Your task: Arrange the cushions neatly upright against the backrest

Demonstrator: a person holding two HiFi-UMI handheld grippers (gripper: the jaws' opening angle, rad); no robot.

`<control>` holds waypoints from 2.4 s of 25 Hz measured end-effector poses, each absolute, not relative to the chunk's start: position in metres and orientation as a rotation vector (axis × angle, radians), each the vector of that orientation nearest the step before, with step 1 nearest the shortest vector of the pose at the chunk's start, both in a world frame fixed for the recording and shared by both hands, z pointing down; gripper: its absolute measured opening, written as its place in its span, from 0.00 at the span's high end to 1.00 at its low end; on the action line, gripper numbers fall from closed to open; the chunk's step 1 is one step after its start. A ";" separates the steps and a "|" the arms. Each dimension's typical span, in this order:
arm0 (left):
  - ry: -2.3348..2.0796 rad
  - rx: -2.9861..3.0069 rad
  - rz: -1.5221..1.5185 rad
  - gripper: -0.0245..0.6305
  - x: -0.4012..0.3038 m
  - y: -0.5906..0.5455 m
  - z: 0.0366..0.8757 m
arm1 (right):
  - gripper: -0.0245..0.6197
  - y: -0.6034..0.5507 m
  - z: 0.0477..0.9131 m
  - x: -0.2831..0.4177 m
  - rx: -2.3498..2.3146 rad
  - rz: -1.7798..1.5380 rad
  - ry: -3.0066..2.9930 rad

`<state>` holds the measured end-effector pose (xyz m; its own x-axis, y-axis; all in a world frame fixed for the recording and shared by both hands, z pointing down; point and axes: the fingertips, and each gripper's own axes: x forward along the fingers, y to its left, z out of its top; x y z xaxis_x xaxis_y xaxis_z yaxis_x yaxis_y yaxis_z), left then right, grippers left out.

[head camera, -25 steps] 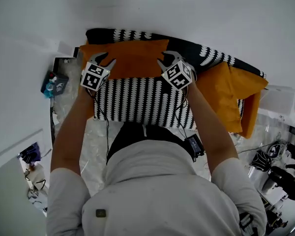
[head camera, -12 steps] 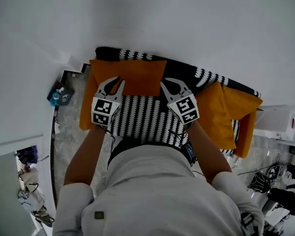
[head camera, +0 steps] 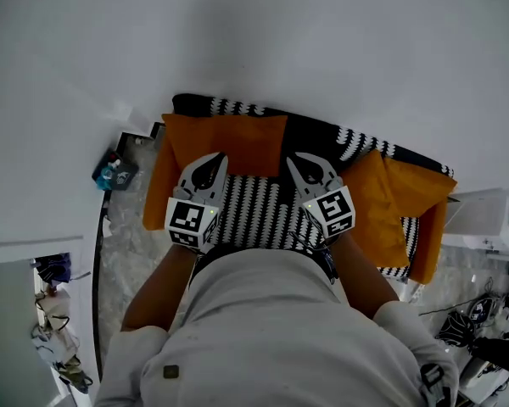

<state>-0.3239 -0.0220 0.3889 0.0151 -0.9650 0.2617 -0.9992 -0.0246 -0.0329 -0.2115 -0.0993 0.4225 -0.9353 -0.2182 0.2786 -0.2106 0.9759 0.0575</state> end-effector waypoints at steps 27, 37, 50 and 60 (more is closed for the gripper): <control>-1.578 2.523 0.315 0.95 -0.206 -0.046 0.369 | 0.92 -0.078 0.388 -0.066 0.922 0.017 -2.704; -1.269 2.709 0.279 0.95 -0.161 -0.015 0.373 | 0.92 -0.010 0.397 -0.016 1.239 0.065 -2.551; -1.017 2.869 0.304 0.95 -0.020 0.008 0.350 | 0.92 0.042 0.373 0.127 1.529 0.071 -2.452; -0.903 2.910 0.326 0.95 0.135 0.016 0.358 | 0.92 0.058 0.382 0.272 1.581 0.098 -2.403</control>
<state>0.1349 0.0161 0.3580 0.8041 -0.5505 0.2242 -0.5669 -0.8237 0.0108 0.2724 0.0579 0.3818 -0.3726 -0.8925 0.2543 -0.9102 0.4049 0.0875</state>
